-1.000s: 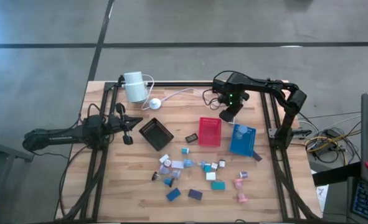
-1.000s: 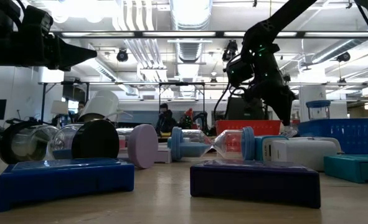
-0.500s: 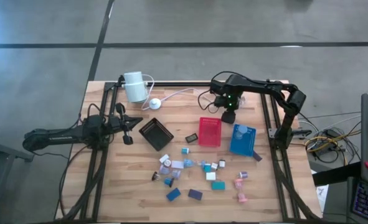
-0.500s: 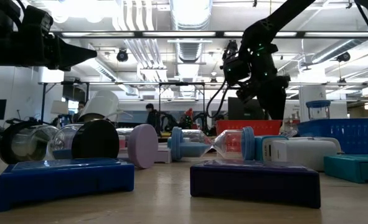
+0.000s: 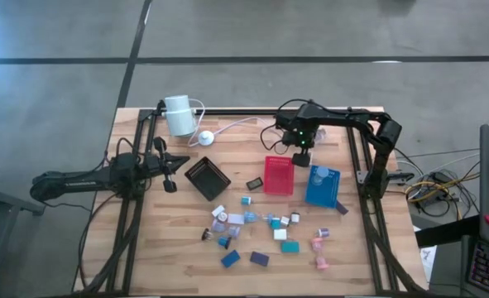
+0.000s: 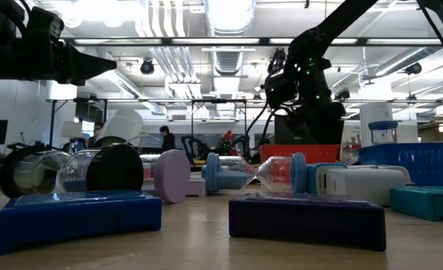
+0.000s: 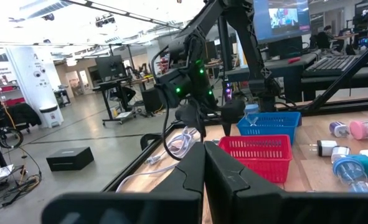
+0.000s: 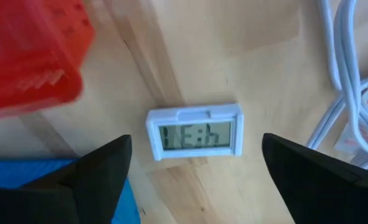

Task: Pick & Place Office items
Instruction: Put the top white digital clock into the red bin

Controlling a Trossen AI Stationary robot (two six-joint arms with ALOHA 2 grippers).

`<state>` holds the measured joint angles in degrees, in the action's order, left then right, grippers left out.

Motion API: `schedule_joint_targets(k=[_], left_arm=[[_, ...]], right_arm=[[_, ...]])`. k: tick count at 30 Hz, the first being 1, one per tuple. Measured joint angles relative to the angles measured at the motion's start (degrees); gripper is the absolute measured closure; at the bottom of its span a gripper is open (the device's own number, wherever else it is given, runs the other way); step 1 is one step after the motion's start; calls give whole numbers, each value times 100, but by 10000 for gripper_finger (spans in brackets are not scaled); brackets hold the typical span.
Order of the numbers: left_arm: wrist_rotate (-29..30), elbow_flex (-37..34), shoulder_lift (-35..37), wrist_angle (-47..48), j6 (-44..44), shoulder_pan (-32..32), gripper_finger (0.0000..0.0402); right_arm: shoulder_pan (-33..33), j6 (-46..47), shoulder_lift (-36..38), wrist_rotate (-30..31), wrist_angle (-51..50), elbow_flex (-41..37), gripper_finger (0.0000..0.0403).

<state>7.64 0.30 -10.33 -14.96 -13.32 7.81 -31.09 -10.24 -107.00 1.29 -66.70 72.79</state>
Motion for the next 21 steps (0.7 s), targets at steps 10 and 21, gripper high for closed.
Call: schedule_joint_targets(k=[10,21], left_arm=[[2,-1,0,0,0,0,392],[11,1,0,0,0,1,392]], right_arm=[[-2,87,0,178,255,-257,46],[11,-28,-2,174,512,-642,46]])
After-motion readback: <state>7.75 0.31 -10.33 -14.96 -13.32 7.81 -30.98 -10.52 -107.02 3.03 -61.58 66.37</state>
